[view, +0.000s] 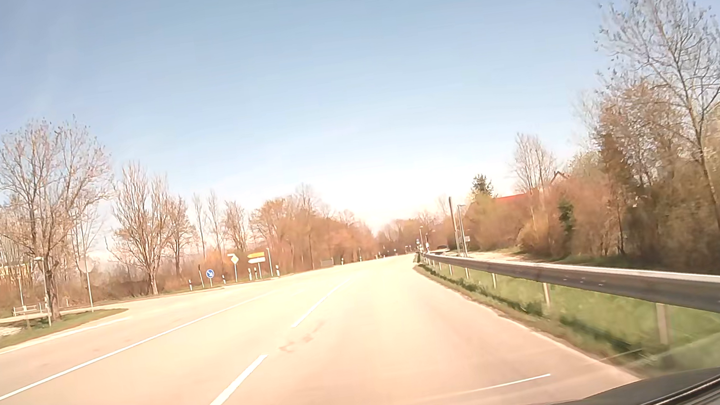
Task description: Follow the waypoints while adhering to traffic rules and regulations
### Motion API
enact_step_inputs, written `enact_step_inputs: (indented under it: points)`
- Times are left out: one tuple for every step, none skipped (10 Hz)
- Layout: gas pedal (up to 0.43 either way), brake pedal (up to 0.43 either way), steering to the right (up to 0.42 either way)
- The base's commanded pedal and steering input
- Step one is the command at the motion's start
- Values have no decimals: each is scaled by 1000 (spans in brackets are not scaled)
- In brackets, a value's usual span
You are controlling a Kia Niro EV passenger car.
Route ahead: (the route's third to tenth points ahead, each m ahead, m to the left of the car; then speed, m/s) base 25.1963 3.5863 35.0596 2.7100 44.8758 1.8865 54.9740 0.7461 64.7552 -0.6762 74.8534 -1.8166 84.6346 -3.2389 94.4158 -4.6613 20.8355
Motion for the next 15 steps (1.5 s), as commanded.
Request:
enact_step_inputs:
  points:
    - [157, 0, 6]
    - [157, 0, 7]
    - [157, 0, 7]
    - [150, 0, 7]
    - [150, 0, 9]
    - [150, 0, 9]
    - [150, 0, 10]
    - [150, 0, 11]
    - [150, 0, 11]
    - [150, 0, 10]
    - [150, 0, 11]
    - [138, 0, 11]
    - [87, 0, 11]
    - [0, 0, 11]
    - [0, 0, 10]
